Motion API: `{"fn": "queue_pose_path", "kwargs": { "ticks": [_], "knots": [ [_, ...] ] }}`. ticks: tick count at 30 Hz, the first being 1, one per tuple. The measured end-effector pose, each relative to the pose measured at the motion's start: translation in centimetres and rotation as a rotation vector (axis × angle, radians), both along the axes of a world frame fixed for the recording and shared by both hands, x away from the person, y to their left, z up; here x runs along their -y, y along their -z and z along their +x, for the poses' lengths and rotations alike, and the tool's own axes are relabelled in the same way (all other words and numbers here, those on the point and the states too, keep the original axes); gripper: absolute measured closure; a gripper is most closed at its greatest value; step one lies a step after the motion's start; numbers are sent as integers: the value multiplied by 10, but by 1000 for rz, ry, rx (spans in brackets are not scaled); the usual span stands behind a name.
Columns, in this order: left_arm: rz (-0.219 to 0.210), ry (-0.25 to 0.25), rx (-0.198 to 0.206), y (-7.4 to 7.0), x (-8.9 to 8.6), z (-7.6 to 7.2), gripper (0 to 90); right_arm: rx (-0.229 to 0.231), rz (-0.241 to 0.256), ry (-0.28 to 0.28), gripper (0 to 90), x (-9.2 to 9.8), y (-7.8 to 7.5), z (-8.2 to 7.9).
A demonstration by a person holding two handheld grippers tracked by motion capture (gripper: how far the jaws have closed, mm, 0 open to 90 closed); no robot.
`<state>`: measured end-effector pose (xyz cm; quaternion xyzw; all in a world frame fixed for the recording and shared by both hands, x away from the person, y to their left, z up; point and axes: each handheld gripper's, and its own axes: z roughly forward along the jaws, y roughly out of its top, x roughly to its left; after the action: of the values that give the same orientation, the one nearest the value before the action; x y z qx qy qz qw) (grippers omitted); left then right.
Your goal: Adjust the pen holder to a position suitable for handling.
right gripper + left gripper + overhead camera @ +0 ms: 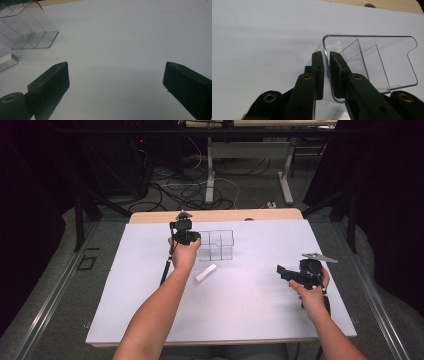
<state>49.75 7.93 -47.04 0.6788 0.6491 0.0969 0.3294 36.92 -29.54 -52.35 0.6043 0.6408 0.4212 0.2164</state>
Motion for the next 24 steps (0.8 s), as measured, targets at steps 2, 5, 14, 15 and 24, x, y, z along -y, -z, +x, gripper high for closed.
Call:
{"fn": "queue_pose_path", "kwargs": {
  "ticks": [2, 5, 14, 15, 24],
  "knots": [
    [2, 2, 10, 1, 2, 0, 825, 0, 0, -2, 63, 0, 0, 0],
    [-5, 4, 8, 1, 2, 0, 824, 2, -4, -3, 64, 1, 1, 1],
    [-24, 10, 0, 2, 0, 1, 814, -2, 0, -4, 64, 0, 1, 0],
    [-24, 13, -3, 2, 0, 2, 805, -2, -1, -4, 64, 0, 1, 0],
    [-51, 58, 14, -3, -5, -1, 733, 3, -5, -1, 64, 2, 1, 0]
  ]
}}
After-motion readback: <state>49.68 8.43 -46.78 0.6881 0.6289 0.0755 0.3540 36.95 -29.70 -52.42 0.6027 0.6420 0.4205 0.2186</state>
